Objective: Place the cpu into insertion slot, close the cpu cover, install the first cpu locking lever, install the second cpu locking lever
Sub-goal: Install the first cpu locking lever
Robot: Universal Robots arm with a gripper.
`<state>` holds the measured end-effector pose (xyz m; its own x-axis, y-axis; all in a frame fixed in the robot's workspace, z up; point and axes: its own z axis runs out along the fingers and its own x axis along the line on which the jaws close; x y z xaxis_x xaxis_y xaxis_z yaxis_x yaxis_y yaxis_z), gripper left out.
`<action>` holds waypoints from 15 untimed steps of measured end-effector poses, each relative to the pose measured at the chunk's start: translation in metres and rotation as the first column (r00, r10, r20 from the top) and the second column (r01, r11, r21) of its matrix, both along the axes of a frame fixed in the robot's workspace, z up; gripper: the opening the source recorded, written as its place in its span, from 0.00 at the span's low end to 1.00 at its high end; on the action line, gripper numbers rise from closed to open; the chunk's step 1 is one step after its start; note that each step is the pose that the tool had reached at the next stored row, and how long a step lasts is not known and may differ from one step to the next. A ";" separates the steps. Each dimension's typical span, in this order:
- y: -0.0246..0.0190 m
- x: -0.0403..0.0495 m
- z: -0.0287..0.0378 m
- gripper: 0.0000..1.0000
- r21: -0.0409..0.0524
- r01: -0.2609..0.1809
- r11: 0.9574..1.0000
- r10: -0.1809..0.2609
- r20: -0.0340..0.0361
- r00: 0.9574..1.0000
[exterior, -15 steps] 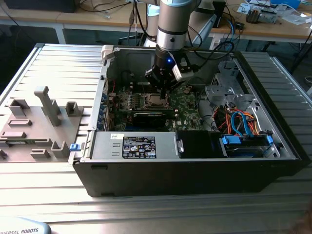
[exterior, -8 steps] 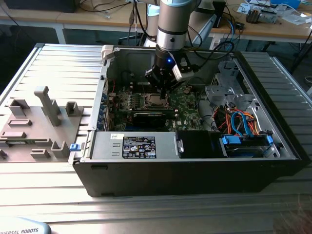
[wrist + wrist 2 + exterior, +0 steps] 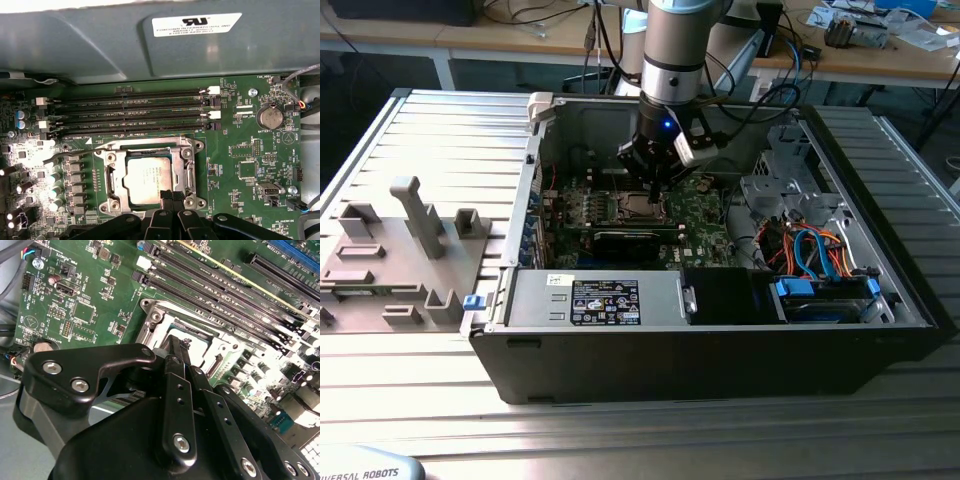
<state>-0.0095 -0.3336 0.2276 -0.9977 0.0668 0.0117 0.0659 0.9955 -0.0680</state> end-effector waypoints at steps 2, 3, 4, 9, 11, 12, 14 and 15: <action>0.0000 0.0000 0.0000 0.11 0.000 -0.002 1.000 0.002 0.000 1.000; 0.0000 0.0000 0.0000 0.11 0.000 -0.002 1.000 0.002 0.000 1.000; 0.0000 0.0000 0.0000 0.11 0.000 -0.003 1.000 0.003 0.000 1.000; 0.0000 0.0000 0.0000 0.11 0.000 -0.007 1.000 0.007 0.000 1.000; 0.0000 0.0000 0.0000 0.11 0.000 -0.009 1.000 0.009 0.000 1.000; 0.0000 0.0000 0.0000 0.11 0.000 -0.011 1.000 0.011 0.000 1.000; 0.0000 0.0000 0.0000 0.11 0.000 -0.012 1.000 0.012 0.000 1.000; 0.0000 0.0000 0.0000 0.11 0.000 -0.013 1.000 0.013 0.000 1.000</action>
